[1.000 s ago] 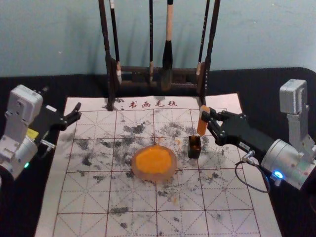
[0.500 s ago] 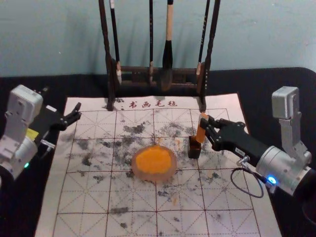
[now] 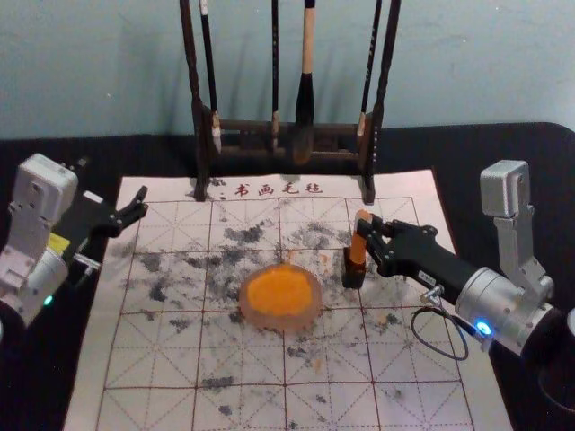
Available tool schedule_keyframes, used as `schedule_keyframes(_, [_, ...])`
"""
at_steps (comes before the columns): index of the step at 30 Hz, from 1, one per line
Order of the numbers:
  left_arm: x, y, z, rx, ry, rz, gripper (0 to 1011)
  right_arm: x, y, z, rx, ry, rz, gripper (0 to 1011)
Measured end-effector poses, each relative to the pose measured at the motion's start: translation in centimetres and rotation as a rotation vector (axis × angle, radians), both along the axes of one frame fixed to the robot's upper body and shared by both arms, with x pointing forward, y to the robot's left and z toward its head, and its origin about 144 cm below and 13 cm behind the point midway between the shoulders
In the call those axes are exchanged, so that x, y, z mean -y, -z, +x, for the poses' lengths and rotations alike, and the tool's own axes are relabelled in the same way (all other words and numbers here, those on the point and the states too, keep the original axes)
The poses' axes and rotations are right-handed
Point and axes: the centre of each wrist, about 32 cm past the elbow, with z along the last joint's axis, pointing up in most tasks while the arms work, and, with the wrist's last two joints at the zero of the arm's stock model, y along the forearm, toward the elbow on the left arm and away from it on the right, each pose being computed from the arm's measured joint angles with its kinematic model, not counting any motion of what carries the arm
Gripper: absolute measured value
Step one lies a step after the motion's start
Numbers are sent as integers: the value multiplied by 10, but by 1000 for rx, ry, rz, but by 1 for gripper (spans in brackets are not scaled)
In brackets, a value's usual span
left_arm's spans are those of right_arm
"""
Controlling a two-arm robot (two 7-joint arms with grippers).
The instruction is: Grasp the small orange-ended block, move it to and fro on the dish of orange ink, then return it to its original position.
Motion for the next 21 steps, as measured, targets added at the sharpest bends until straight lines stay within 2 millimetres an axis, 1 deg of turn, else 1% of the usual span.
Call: schedule_keyframes(21, [0, 0, 0, 0, 0, 0, 1001, -7, 6, 7, -14, 19, -22, 105])
